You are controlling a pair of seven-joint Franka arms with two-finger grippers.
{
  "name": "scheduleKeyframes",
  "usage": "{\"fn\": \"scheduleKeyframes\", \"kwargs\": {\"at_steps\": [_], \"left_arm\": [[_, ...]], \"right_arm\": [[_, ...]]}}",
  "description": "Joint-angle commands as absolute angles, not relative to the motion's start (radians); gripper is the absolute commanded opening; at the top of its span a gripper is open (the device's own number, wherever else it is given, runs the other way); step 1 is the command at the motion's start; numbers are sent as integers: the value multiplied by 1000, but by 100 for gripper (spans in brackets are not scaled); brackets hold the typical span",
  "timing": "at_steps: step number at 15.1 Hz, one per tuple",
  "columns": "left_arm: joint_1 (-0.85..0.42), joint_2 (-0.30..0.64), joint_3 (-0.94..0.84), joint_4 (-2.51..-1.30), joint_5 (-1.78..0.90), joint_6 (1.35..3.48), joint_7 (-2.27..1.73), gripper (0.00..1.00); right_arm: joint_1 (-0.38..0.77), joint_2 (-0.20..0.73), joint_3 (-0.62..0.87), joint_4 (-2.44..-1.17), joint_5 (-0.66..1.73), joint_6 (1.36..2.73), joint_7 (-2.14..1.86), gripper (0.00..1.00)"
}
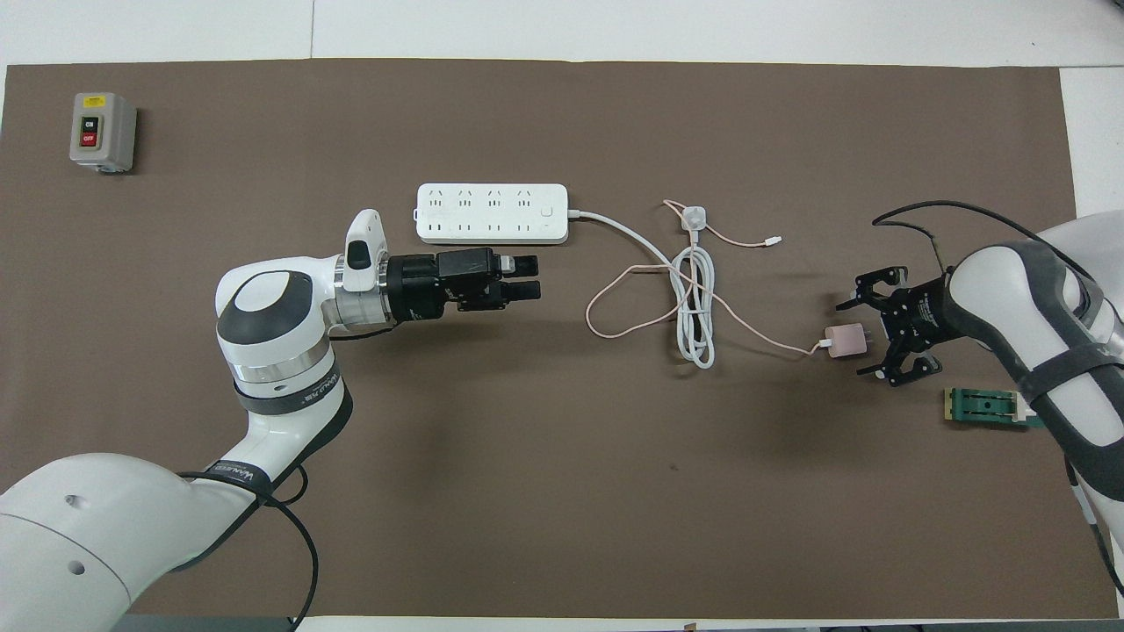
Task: Plug charger into power strip
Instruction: 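Grasp the pink charger plug with the right gripper and lift it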
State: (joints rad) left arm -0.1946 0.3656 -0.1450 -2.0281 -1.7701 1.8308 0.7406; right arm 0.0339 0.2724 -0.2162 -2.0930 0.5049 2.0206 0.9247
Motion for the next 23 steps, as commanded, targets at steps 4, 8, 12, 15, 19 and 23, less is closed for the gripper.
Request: {"fn": "scheduleKeyframes", "kwargs": {"at_steps": [4, 8, 12, 15, 19, 23], "left_arm": [[-210, 385, -135, -2008, -1782, 1812, 741, 100], [-210, 387, -135, -2008, -1779, 1807, 750, 100], [-196, 394, -133, -2008, -1778, 1755, 753, 100], [-195, 393, -133, -2008, -1775, 1749, 753, 100], [-193, 393, -133, -2008, -1775, 1747, 755, 100], [-193, 391, -130, -2005, -1773, 1756, 755, 100]], "right_arm": [[21, 244, -210, -2146, 534, 2069, 881, 99], [21, 245, -210, -2141, 543, 2077, 888, 3], [35, 253, -209, -2054, 583, 2028, 946, 0], [43, 245, -186, -1988, 583, 1977, 1049, 0], [115, 201, -175, -1941, 589, 1940, 1174, 0], [241, 175, -175, -1901, 589, 1942, 1360, 0]]}}
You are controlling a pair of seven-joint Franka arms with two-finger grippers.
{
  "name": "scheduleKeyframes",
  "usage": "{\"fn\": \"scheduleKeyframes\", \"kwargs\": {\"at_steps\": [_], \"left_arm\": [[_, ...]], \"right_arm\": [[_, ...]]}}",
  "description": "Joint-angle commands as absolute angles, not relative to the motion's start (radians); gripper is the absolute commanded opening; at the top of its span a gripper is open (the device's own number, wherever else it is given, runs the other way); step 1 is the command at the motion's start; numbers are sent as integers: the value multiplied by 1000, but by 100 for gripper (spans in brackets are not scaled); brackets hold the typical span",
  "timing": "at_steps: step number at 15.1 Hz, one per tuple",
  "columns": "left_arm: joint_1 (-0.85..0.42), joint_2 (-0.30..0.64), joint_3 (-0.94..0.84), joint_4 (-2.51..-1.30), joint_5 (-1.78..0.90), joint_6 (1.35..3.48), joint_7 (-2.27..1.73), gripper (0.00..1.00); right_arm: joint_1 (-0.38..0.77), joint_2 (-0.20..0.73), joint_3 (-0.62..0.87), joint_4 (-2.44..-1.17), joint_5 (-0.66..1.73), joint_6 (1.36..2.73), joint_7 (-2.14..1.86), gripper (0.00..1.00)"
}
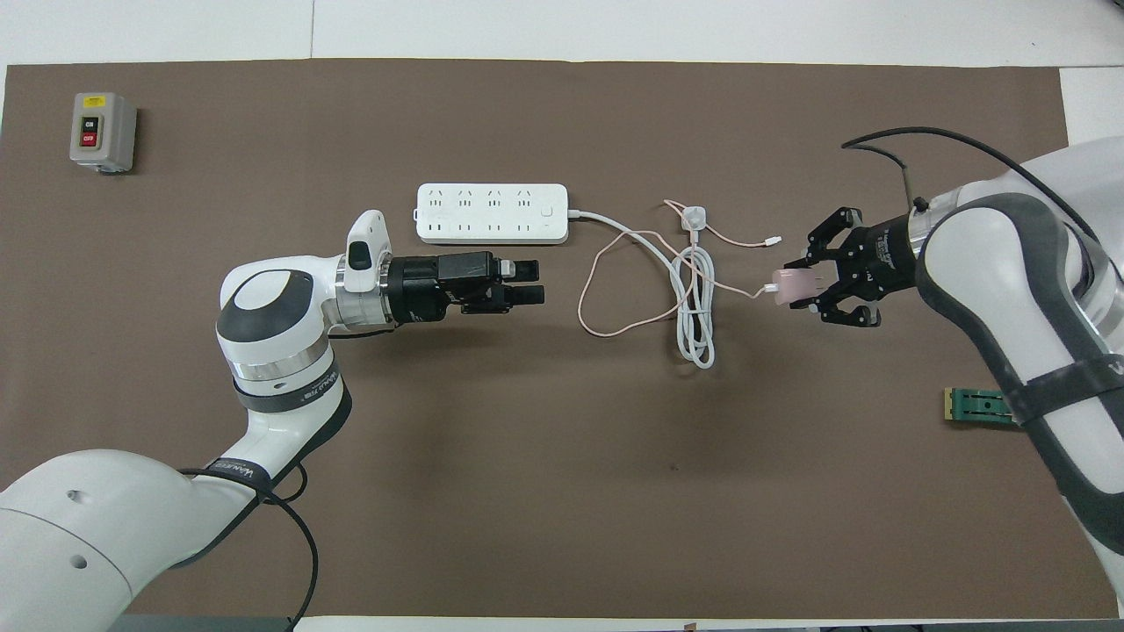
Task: Plug charger into power strip
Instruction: 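Grasp the pink charger plug with the right gripper and lift it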
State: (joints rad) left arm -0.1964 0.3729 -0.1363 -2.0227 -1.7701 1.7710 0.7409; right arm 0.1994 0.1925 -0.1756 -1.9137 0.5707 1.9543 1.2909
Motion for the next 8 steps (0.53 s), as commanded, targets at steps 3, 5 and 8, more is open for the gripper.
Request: {"fn": "scheduleKeyframes", "kwargs": {"at_steps": [3, 5, 8], "left_arm": [[-193, 393, -129, -2003, -1769, 1810, 787, 100], [-192, 391, -129, -1993, -1737, 1845, 816, 100], [-192, 393, -129, -1991, -1735, 1838, 818, 100]], "right_arm": [[334, 163, -175, -1893, 589, 1954, 1445, 0], [366, 163, -175, -1885, 589, 1960, 1474, 0], [434, 164, -175, -1882, 595, 1986, 1518, 0]]}}
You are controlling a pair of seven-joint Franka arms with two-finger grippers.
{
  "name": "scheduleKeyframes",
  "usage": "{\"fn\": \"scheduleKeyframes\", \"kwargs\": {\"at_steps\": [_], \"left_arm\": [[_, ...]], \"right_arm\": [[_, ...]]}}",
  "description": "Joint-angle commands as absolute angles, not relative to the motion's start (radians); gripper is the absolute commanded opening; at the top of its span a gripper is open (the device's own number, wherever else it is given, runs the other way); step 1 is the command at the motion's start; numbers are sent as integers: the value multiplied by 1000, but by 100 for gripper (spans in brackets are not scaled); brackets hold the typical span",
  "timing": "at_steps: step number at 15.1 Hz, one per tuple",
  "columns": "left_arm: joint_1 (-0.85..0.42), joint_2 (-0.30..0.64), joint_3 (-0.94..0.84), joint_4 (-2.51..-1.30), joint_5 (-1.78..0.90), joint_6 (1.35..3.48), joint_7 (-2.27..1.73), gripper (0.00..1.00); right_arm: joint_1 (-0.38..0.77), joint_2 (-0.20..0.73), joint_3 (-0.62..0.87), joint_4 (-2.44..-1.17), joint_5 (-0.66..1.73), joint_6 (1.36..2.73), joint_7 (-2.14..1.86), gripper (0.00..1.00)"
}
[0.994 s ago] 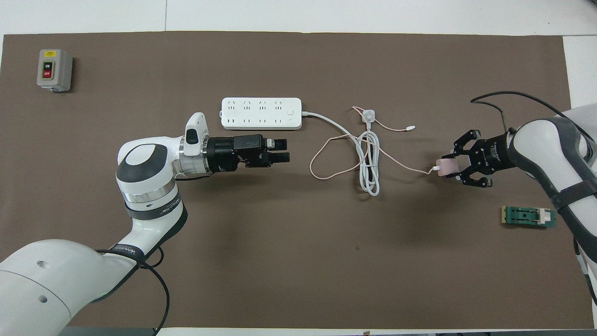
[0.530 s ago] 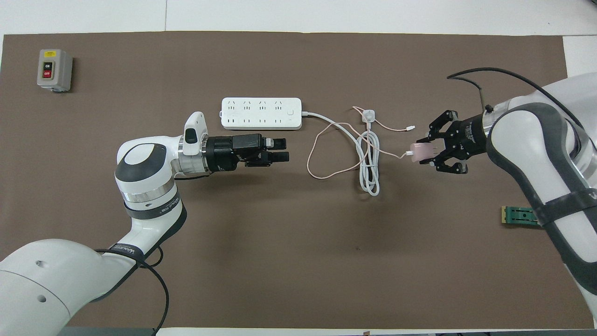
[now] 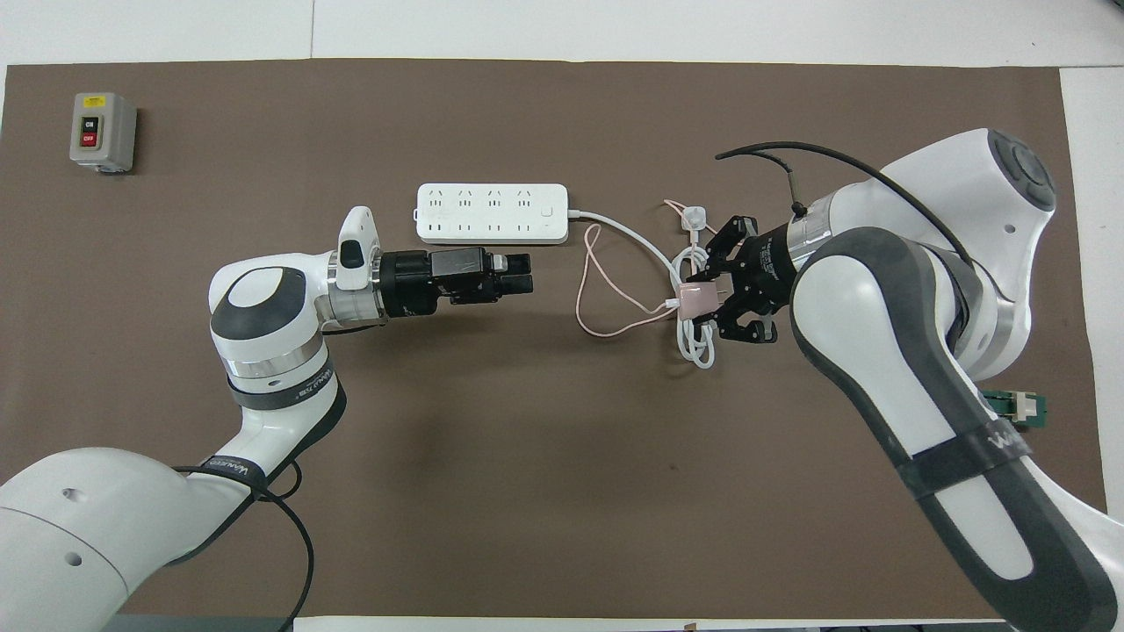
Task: Plug charger into power strip
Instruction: 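Carry the pink plug with the right gripper toward the left gripper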
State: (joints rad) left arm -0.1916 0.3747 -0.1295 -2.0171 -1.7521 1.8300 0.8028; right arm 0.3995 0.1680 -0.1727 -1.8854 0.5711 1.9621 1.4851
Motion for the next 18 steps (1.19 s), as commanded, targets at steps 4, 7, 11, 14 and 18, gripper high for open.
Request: {"fn": "scheduleKeyframes", "kwargs": {"at_steps": [4, 7, 11, 14, 18], "left_arm": [[-196, 393, -129, -1993, -1735, 1847, 850, 100], [-206, 411, -129, -1991, -1735, 1848, 871, 100], [-210, 416, -130, -1993, -1735, 1862, 885, 100], [-222, 413, -130, -2002, -1735, 1864, 888, 100], [-222, 406, -130, -1997, -1735, 1867, 887, 100]], "right_arm": [[505, 169, -175, -1884, 632, 2078, 1546, 0], [541, 182, -175, -1859, 650, 2131, 1569, 0], [540, 309, -175, -1677, 643, 2074, 1631, 0], [523, 395, -175, -1576, 644, 2039, 1629, 0], [528, 416, -176, -1572, 644, 2059, 1628, 0]]}}
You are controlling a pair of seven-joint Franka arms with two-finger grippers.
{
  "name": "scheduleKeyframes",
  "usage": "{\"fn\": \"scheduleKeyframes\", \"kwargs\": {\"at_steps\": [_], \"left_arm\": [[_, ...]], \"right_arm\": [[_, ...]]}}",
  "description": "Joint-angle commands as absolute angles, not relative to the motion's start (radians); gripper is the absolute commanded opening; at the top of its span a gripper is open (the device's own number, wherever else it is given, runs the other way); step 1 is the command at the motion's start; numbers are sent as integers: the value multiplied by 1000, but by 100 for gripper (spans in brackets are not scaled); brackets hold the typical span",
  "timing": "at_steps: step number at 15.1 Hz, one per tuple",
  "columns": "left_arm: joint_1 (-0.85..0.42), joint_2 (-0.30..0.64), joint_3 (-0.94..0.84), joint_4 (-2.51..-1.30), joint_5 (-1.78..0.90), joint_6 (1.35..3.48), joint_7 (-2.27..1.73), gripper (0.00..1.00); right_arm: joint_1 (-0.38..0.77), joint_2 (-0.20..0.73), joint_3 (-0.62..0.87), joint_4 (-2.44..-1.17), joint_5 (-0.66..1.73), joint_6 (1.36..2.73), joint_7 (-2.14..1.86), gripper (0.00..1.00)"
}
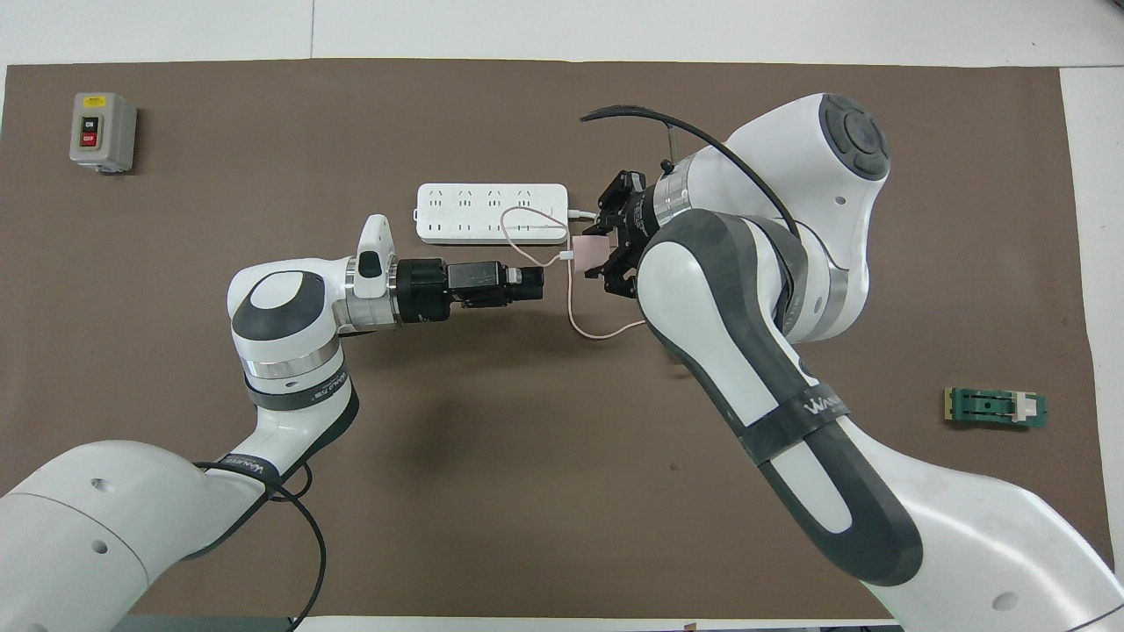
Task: Plug charger into power strip
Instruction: 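Carry the pink plug with the right gripper toward the left gripper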
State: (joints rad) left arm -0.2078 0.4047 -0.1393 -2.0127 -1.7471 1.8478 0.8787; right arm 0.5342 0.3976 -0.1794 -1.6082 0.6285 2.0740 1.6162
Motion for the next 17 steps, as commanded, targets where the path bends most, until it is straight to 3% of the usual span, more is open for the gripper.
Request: {"fn": "scheduleKeyframes", "kwargs": {"at_steps": [1, 17], "left_arm": [[-222, 410, -130, -1996, -1735, 1868, 887, 100], [-233, 422, -130, -1965, -1736, 1890, 890, 100]], "right_arm": [[532, 420, -176, -1572, 644, 2063, 1628, 0], [583, 430, -175, -1582, 655, 2095, 1690, 0]]}}
